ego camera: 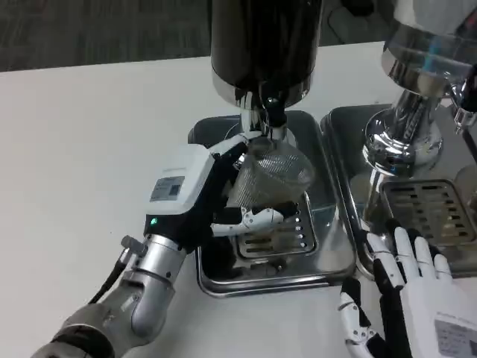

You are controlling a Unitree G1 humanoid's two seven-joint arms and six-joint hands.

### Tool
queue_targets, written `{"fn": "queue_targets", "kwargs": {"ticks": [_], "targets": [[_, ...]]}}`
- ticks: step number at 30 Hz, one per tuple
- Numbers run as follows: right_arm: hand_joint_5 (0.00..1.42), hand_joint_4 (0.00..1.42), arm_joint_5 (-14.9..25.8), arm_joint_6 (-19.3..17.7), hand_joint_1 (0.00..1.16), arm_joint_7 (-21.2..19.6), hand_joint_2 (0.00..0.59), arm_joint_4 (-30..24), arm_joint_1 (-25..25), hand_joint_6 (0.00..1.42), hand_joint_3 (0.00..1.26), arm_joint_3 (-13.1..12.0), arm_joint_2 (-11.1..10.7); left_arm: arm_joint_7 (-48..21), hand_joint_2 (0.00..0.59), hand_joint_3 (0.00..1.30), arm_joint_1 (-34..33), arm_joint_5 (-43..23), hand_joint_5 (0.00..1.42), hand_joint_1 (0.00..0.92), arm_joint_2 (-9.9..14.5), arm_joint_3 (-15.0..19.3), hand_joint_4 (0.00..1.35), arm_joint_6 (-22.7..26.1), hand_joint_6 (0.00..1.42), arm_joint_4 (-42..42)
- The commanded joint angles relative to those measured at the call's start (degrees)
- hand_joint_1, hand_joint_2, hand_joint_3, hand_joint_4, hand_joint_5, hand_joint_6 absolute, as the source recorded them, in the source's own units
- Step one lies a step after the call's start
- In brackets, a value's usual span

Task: Grasp the cup under the faucet to collect the drink, then remove the cup.

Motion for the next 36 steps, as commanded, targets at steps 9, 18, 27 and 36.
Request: {"fn": "queue_targets", "kwargs": {"ticks": [9,18,27,36], "targets": [[0.0,0.0,1.4,-0.1,0.0,1.1,0.48,-0.1,-1.4,0.02,0.16,-0.4,-1.0,1.7,0.137,0.34,3.8,2.5,0.71,0.397,3.2,-3.4,0.41,1.6,0.68,-0.1],[0.0,0.0,1.2,0.0,0.0,0.9,0.48,-0.9,0.0,0.02,0.16,-0.3,-1.1,2.8,0.122,0.34,3.7,2.7,0.73,0.368,2.2,-4.3,0.41,1.5,0.7,-0.5],[0.0,0.0,1.7,-0.5,0.0,1.5,0.48,-0.6,-2.0,0.02,0.16,-1.2,-2.3,2.9,0.067,0.13,5.6,-0.8,0.4,0.093,5.8,0.4,0.08,-0.8,0.25,-3.8],[0.0,0.0,4.1,-1.1,0.0,2.2,0.484,1.5,-5.3,0.02,0.16,-3.0,-2.9,1.7,0.054,0.06,7.5,-3.1,0.28,0.06,7.8,3.6,0.0,-1.8,0.14,-6.9]]}}
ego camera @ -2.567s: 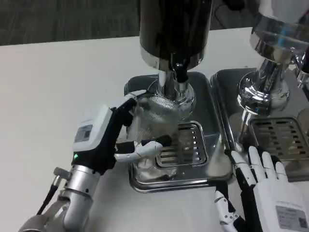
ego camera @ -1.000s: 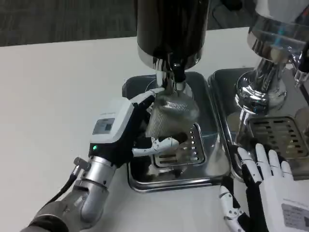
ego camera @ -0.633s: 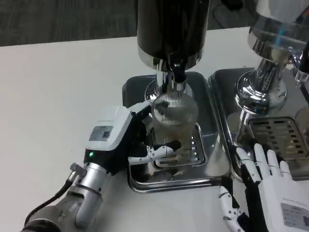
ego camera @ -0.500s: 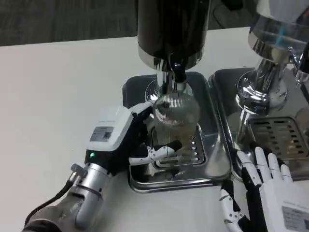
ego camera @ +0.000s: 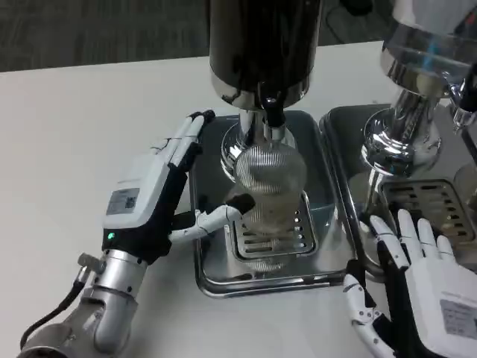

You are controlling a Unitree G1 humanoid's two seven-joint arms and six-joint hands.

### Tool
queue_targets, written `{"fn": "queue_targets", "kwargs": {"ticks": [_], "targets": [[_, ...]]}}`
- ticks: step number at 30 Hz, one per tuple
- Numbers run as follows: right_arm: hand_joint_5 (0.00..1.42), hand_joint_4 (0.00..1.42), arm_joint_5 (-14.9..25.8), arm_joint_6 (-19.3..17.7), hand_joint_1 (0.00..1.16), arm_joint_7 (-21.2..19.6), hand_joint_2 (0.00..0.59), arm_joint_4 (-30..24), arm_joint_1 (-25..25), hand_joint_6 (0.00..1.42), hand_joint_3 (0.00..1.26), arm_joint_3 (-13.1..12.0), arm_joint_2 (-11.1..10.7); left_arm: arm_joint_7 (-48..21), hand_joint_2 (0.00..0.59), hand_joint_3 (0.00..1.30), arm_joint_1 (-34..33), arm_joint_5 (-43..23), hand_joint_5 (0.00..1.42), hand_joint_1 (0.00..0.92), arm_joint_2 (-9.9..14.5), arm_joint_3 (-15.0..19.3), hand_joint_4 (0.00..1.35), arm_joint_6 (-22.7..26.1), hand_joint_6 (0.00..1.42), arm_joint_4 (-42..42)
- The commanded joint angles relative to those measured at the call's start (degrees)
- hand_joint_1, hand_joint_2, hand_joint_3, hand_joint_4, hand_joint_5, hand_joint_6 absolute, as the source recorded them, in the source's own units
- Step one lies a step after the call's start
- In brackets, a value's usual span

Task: Grasp the cup under the faucet to collect the drink, then remove the cup.

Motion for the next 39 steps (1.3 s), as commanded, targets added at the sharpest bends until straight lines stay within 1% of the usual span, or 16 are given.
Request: {"fn": "queue_targets", "kwargs": {"ticks": [1,4,6,8,9,10,12,15,18,20,24,26,30,33,38,39], "targets": [[0.0,0.0,1.5,-0.6,0.0,0.3,0.485,1.6,-1.3,0.02,0.16,-1.1,-0.5,-0.7,0.054,0.05,1.8,-1.7,0.26,0.058,1.8,1.9,0.0,-1.6,0.12,-1.7],[0.0,0.0,1.6,-0.5,0.0,0.1,0.485,2.5,-2.3,0.02,0.16,-1.4,-0.4,-0.8,0.051,0.04,2.4,-2.1,0.21,0.028,2.8,2.6,0.0,-3.3,0.06,-3.0],[0.0,0.0,1.7,-0.5,0.0,0.3,0.485,3.1,-3.1,0.02,0.16,-1.5,-0.5,-0.9,0.049,0.04,3.1,-2.6,0.19,0.003,4.0,3.4,0.0,-6.2,0.05,-4.7],[0.0,0.0,2.0,-0.6,0.0,0.2,0.484,3.6,-3.9,0.02,0.15,-1.8,-0.5,-1.3,0.049,0.04,3.3,-2.9,0.19,0.0,4.6,4.2,0.0,-8.3,0.04,-5.8],[0.0,0.0,2.0,-0.5,0.0,0.0,0.484,3.7,-4.0,0.02,0.15,-1.9,-0.4,-1.7,0.055,0.04,3.3,-3.1,0.18,0.0,5.0,4.4,0.0,-9.8,0.04,-6.2],[0.0,0.0,2.1,-0.5,0.0,0.0,0.483,3.9,-4.2,0.02,0.15,-1.9,-0.4,-2.3,0.071,0.04,3.2,-3.6,0.17,0.0,5.5,4.7,0.0,-12.2,0.02,-6.8],[0.0,0.0,2.5,-0.5,0.0,0.1,0.483,4.2,-4.6,0.02,0.15,-2.1,-0.5,-3.3,0.107,0.05,3.0,-4.2,0.16,0.0,6.1,5.4,0.0,-15.6,0.03,-7.5],[0.0,0.0,2.8,-0.8,0.01,0.3,0.487,4.5,-4.9,0.02,0.15,-2.0,-0.7,-4.5,0.122,0.08,3.0,-5.0,0.18,0.0,6.5,7.0,0.0,-19.3,0.07,-8.9],[0.0,0.0,2.9,-0.7,0.01,0.3,0.49,4.7,-5.1,0.02,0.15,-1.9,-0.7,-6.0,0.133,0.1,3.3,-6.4,0.21,0.0,6.4,9.1,0.0,-22.7,0.1,-10.6],[0.0,0.0,3.1,-0.7,0.01,0.4,0.491,4.8,-5.2,0.02,0.15,-1.9,-0.7,-7.2,0.133,0.1,3.5,-7.0,0.21,0.0,6.1,10.3,0.0,-24.2,0.1,-11.4],[0.0,0.0,3.3,-0.6,0.01,1.0,0.492,5.0,-5.9,0.02,0.15,-1.9,-0.8,-11.5,0.135,0.11,4.1,-10.0,0.22,0.0,5.7,12.1,0.0,-28.5,0.1,-13.0],[0.0,0.0,3.3,-0.6,0.01,1.1,0.493,5.1,-6.2,0.02,0.15,-2.0,-0.9,-13.9,0.138,0.11,4.3,-11.3,0.23,0.0,5.4,12.9,0.0,-29.8,0.11,-14.0],[0.0,0.0,3.8,-0.5,0.02,1.0,0.493,5.1,-6.3,0.02,0.15,-2.2,-1.1,-19.5,0.143,0.13,4.0,-14.4,0.26,0.0,4.2,13.8,0.0,-31.0,0.14,-14.8],[0.0,0.0,3.8,-0.3,0.02,0.8,0.493,5.0,-6.1,0.02,0.15,-2.3,-1.1,-24.1,0.143,0.13,3.3,-17.0,0.26,0.0,3.3,13.6,0.0,-32.0,0.15,-15.7],[0.0,0.0,3.7,0.0,0.02,0.6,0.491,4.7,-5.6,0.02,0.15,-2.2,-0.6,-31.9,0.139,0.12,2.2,-20.7,0.27,0.0,1.5,13.3,0.0,-32.2,0.16,-15.8],[0.0,0.0,3.7,0.0,0.03,0.4,0.491,4.7,-5.4,0.02,0.15,-2.2,-0.5,-33.3,0.139,0.12,2.1,-21.4,0.25,0.0,1.3,13.5,0.0,-32.1,0.15,-15.8]]}}
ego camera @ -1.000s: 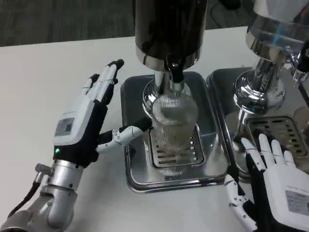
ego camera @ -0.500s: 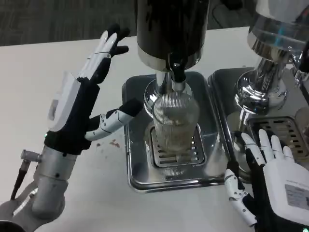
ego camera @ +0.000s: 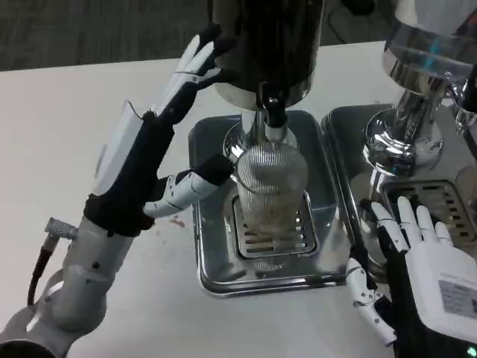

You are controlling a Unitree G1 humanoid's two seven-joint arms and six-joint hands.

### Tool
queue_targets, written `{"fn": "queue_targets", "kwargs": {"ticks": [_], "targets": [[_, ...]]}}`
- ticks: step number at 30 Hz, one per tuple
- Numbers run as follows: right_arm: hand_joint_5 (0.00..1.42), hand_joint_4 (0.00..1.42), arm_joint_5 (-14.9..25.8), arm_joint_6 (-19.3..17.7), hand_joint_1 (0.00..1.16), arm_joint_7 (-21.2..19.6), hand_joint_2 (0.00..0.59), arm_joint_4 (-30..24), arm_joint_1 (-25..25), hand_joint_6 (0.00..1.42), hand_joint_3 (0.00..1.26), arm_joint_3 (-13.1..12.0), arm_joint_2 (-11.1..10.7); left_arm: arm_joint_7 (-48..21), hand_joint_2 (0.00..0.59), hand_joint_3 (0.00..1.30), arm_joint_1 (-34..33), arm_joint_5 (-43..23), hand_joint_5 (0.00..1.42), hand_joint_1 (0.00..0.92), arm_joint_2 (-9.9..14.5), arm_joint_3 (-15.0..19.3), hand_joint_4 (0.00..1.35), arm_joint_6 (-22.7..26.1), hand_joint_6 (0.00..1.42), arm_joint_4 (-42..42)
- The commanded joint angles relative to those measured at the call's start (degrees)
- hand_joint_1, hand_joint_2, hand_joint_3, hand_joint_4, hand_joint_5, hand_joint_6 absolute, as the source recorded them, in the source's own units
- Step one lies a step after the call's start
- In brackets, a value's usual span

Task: Grasp the cup under the faucet to collect the drink, then remove the cup.

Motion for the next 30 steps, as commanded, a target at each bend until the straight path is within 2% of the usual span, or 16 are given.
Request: {"fn": "queue_targets", "kwargs": {"ticks": [1,7,15,30], "targets": [[0.0,0.0,0.4,0.2,0.03,-0.5,0.49,-0.1,0.9,0.02,0.15,-0.3,0.4,-6.4,0.14,0.12,-1.7,-3.0,0.24,0.0,-1.5,-0.1,0.0,-0.4,0.15,-0.4],[0.0,0.0,-0.1,0.5,0.03,-0.7,0.489,-0.6,2.1,0.02,0.15,-0.1,1.3,-13.8,0.142,0.12,-3.2,-6.2,0.19,0.0,-3.4,0.1,0.0,0.3,0.11,-0.3],[0.0,0.0,-0.3,0.3,0.04,-0.6,0.489,-0.5,2.1,0.02,0.15,0.1,1.5,-20.1,0.148,0.15,-2.3,-8.9,0.22,0.0,-4.3,0.8,0.0,-0.8,0.13,-2.1],[0.0,0.0,1.0,0.0,0.05,-0.4,0.489,0.2,1.0,0.02,0.15,-0.2,1.2,-22.3,0.161,0.23,1.1,-7.6,0.33,0.0,-3.5,4.0,0.03,-1.7,0.24,-6.1]]}}
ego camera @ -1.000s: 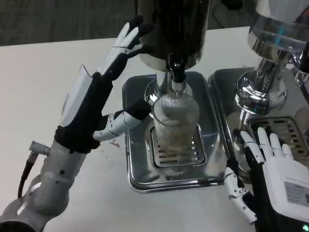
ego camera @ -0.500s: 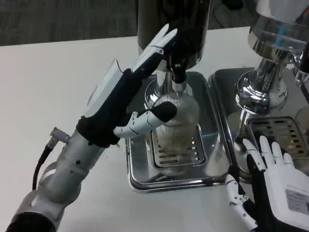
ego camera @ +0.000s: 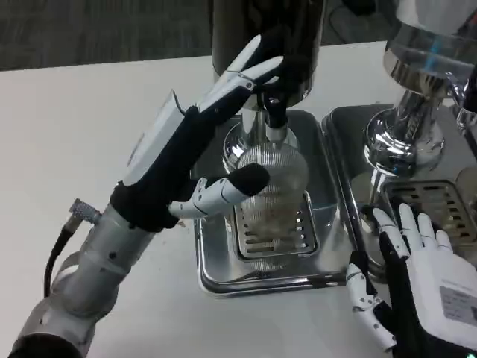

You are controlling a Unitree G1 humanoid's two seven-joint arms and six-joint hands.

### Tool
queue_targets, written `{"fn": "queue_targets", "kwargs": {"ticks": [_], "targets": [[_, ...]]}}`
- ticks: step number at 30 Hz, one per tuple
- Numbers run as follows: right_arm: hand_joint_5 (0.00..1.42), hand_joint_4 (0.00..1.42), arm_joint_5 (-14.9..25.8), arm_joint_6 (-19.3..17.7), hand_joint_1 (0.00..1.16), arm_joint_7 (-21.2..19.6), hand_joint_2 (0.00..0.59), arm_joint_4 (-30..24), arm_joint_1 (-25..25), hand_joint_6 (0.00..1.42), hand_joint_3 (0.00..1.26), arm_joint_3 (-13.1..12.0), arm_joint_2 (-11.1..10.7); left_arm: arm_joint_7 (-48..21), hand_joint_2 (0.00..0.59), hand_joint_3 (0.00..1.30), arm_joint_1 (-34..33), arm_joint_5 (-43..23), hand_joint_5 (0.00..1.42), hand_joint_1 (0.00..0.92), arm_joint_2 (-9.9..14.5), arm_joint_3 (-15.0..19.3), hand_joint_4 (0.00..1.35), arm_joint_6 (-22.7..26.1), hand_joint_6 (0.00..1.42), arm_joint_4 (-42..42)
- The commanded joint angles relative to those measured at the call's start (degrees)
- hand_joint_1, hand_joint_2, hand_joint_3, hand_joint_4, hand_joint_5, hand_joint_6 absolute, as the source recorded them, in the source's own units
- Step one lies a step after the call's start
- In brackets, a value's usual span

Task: Grasp the cup under the faucet to collect the drink, then remove the cup.

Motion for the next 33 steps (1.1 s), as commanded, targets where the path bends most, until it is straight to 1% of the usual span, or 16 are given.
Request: {"fn": "queue_targets", "kwargs": {"ticks": [1,9,24,29,33], "targets": [[0.0,0.0,0.2,-0.2,0.05,-0.4,0.489,0.4,-0.2,0.02,0.15,-0.2,-0.1,-1.4,0.162,0.24,1.4,1.4,0.33,0.0,0.6,0.5,0.04,-0.9,0.25,-1.2],[0.0,0.0,0.8,-0.2,0.05,-0.4,0.489,0.6,-0.5,0.02,0.15,-0.3,0.1,-2.1,0.169,0.27,1.6,3.2,0.36,0.0,1.1,1.1,0.07,-1.3,0.27,-3.2],[0.0,0.0,1.7,0.0,0.05,-0.2,0.489,1.2,-1.5,0.02,0.15,-0.6,0.1,-0.7,0.171,0.31,2.1,9.4,0.39,0.0,2.1,1.9,0.11,-2.4,0.3,-5.1],[0.0,0.0,1.7,0.1,0.05,-0.2,0.489,1.0,-1.0,0.02,0.15,-0.5,0.2,0.1,0.176,0.32,3.2,11.7,0.39,0.0,2.5,1.9,0.12,-3.1,0.3,-6.3],[0.0,0.0,2.3,-0.1,0.05,-0.3,0.489,0.8,-0.5,0.02,0.15,-0.5,0.5,0.2,0.175,0.33,4.1,12.1,0.4,0.0,2.9,1.6,0.14,-3.1,0.32,-7.1]]}}
